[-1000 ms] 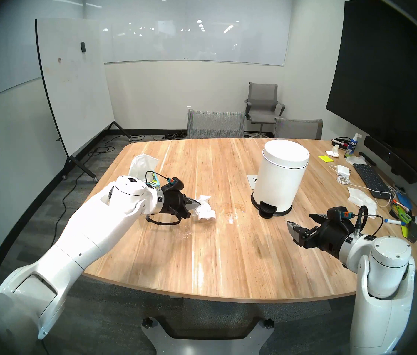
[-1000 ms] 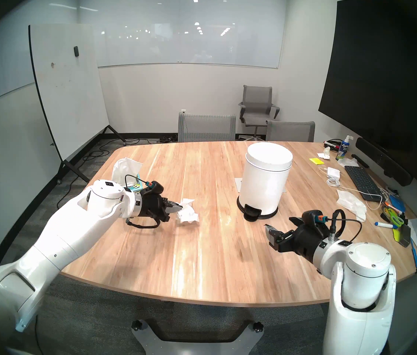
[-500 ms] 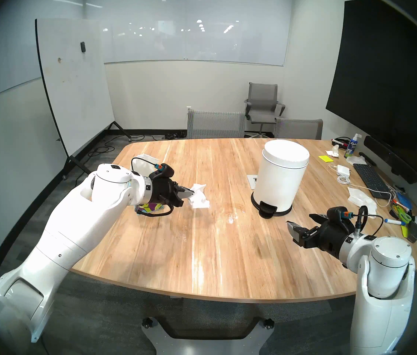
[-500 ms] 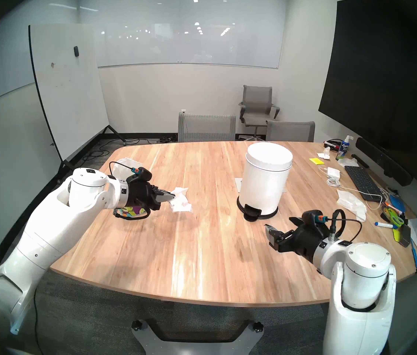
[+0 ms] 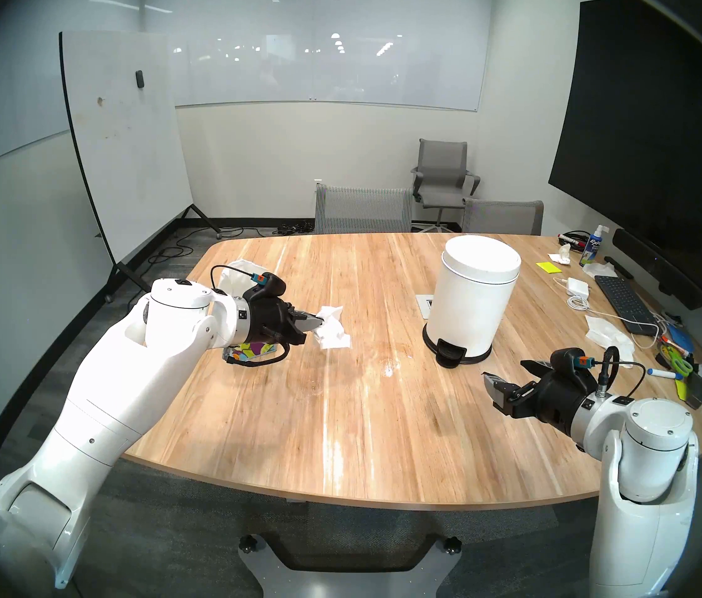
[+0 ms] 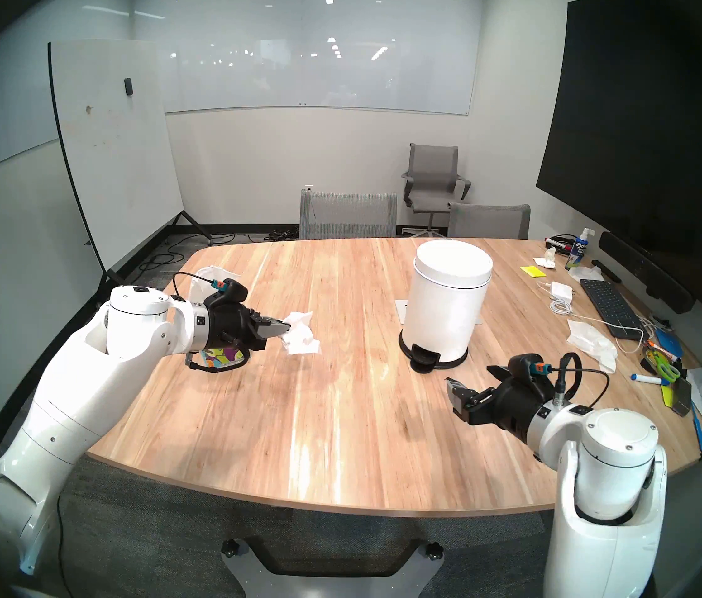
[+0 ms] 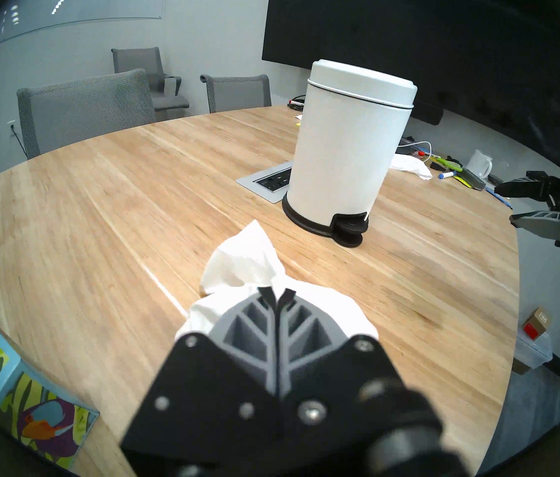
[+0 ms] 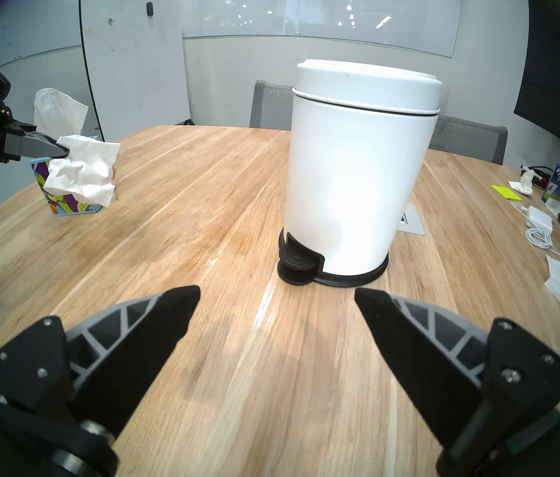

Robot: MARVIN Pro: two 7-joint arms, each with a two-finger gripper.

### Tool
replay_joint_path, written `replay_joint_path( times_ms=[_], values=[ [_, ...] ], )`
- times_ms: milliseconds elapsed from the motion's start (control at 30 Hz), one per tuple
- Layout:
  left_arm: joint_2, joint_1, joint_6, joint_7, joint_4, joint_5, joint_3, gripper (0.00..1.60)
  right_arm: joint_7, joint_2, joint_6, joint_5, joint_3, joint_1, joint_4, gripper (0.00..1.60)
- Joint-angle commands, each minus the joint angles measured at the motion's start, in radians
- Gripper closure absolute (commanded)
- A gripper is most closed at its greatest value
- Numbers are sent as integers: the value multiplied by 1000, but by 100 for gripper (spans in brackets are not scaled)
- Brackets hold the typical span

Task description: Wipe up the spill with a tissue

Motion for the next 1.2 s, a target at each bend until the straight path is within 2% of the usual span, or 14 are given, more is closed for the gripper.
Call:
replay_joint_path(
  times_ms=[0, 1167],
  values=[
    [-6, -10, -11, -5, -26, -10, -13, 160, 0, 1, -1, 1, 3, 1, -21, 0],
    [-5, -10, -12, -5, -26, -11, -13, 160, 0, 1, -1, 1, 3, 1, -21, 0]
  ],
)
